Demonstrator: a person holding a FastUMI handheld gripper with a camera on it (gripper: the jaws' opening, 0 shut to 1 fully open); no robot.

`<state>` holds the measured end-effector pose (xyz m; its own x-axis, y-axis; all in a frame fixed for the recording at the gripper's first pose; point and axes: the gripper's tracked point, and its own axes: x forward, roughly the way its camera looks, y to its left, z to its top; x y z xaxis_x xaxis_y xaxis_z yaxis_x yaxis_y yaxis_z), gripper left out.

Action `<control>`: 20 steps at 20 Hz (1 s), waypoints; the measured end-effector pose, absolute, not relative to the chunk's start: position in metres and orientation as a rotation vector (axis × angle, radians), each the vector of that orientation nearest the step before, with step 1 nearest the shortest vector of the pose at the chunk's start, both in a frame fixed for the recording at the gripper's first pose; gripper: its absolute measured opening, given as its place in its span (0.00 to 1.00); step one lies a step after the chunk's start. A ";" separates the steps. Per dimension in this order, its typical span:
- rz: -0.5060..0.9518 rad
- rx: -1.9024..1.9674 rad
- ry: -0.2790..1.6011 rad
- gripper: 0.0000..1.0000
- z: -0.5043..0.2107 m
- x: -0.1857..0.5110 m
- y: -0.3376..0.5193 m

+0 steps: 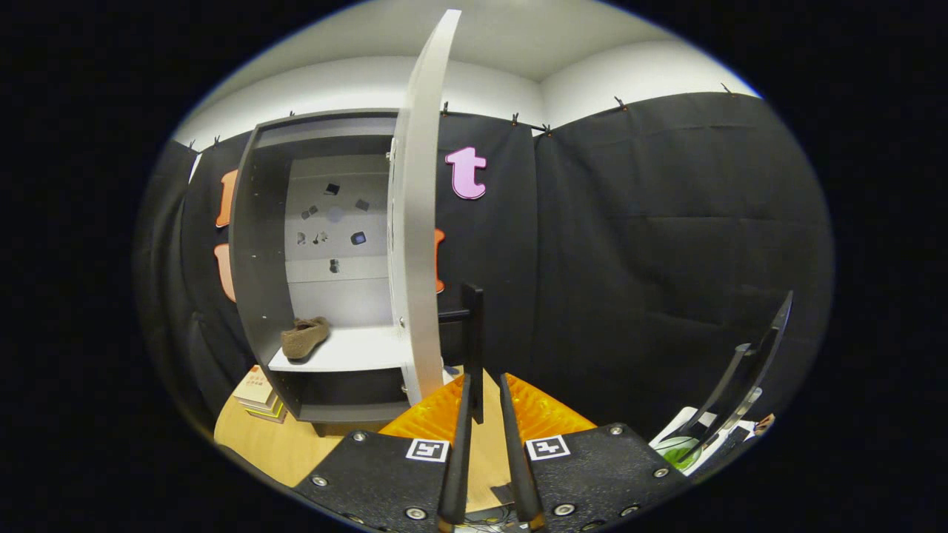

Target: Open the shoe cabinet door, grab the shoes and put them into the shoe cabinet, then close the shoe cabinet door.

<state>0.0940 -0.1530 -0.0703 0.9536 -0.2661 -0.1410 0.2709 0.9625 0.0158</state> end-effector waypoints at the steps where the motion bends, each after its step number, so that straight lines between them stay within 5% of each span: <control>1: -0.270 0.044 0.138 0.24 -0.070 0.094 -0.152; 20: -0.105 0.030 0.154 0.24 -0.059 0.076 -0.039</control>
